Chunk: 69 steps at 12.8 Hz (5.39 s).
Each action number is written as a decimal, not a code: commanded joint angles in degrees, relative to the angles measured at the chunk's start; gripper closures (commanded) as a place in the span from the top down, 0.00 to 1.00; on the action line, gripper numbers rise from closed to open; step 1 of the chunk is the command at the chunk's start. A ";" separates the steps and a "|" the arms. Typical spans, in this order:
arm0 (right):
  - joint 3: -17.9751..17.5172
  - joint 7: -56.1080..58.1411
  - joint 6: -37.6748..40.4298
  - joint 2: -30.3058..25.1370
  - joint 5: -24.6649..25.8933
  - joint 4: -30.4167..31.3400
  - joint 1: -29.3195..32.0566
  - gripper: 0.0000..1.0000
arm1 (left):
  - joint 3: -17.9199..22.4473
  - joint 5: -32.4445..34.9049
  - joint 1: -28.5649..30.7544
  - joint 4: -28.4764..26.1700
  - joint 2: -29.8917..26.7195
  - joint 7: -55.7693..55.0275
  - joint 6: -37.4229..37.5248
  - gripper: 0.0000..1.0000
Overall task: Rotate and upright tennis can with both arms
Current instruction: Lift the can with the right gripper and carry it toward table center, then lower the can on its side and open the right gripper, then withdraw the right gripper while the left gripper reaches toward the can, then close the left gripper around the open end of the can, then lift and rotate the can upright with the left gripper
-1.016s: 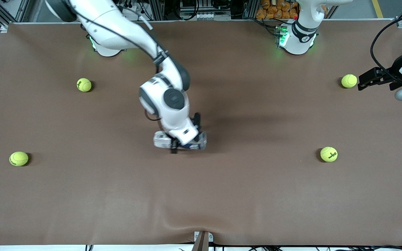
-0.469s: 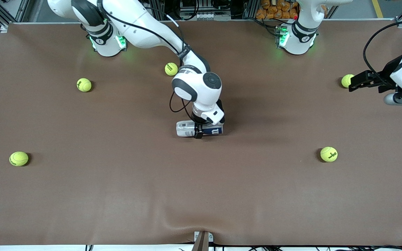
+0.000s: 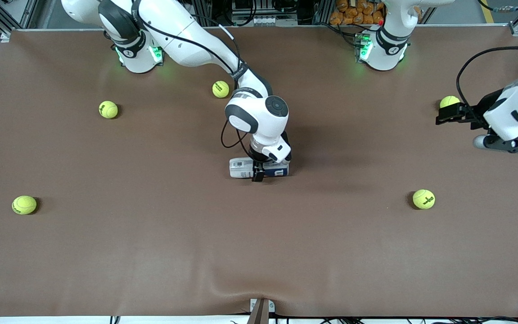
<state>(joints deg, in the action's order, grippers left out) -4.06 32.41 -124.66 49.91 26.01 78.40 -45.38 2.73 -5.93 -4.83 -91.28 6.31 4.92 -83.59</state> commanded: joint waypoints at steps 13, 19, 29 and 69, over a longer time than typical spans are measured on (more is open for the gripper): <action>-2.88 -17.90 16.98 -19.75 -16.59 -0.53 20.47 1.00 | 0.09 -31.31 4.31 -0.03 15.30 8.62 3.08 1.00; -2.97 -18.08 26.37 -25.46 -21.08 -0.61 37.63 1.00 | -2.10 -43.10 3.52 -7.75 17.60 10.45 -4.54 1.00; 2.29 -23.42 41.51 -46.80 -30.91 7.18 51.54 1.00 | -4.84 -59.45 1.41 -9.61 29.37 23.37 -9.13 1.00; 8.37 -29.68 42.31 -50.88 -26.10 5.10 47.93 1.00 | -4.13 -56.58 -20.03 1.19 29.38 -13.59 -29.35 0.00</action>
<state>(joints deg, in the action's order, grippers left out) 4.61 2.53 -82.68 -1.02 -0.82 83.68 2.24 -2.03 -65.96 -23.45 -91.42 36.59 -3.20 -112.09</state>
